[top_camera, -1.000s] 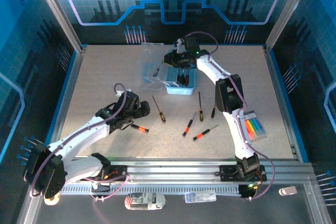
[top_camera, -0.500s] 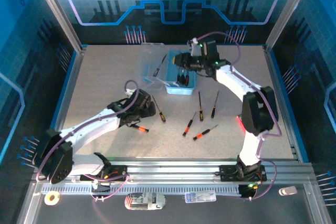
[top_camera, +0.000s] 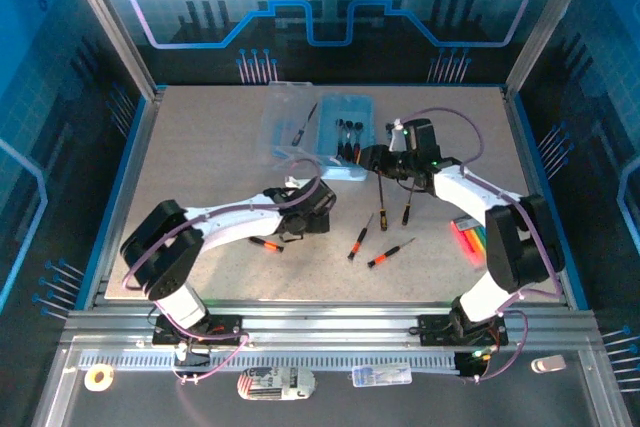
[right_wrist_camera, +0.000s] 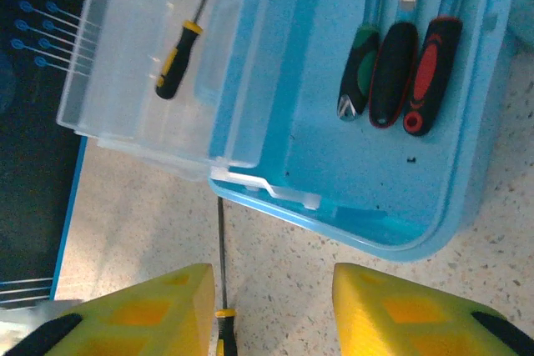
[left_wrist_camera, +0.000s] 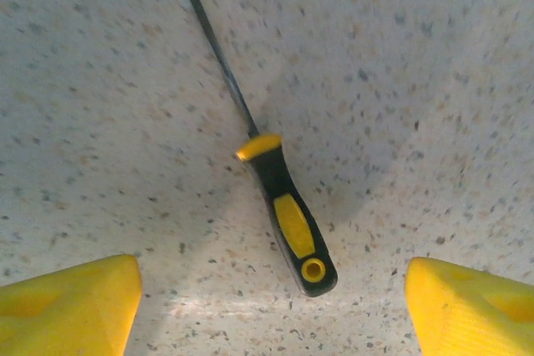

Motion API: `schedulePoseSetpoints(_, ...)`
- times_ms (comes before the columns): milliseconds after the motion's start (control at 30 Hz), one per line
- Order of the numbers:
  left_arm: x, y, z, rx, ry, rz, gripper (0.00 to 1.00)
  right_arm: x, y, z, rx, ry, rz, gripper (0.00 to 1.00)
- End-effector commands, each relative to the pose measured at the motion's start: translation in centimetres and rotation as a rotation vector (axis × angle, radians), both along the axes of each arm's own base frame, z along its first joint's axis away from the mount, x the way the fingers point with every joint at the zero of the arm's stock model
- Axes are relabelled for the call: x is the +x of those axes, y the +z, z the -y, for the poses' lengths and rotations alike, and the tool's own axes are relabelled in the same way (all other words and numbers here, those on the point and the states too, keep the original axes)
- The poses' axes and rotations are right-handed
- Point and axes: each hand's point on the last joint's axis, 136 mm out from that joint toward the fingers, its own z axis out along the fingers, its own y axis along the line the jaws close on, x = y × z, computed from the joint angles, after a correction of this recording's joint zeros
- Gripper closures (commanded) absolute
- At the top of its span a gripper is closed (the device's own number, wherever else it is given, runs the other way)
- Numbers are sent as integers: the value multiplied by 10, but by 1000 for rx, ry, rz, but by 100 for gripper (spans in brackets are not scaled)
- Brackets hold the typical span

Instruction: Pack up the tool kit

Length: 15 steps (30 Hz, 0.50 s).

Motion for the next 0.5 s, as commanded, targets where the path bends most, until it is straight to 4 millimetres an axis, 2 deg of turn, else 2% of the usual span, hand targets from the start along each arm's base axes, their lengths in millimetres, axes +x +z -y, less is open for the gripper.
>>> schedulePoseSetpoints(0,-7,-7,-3,51,12,-54,21,1,15,3,-1,11,70,57)
schedulePoseSetpoints(100,-5,-11,-9,101,9,-44,27,0,14,4,1,16,69,57)
schedulePoseSetpoints(267,0,-12,-16,165,-14,-35,45,-2,12,4,14,26,59,57)
schedulePoseSetpoints(467,4,-11,-20,175,-27,-29,56,-5,15,3,20,33,62,57)
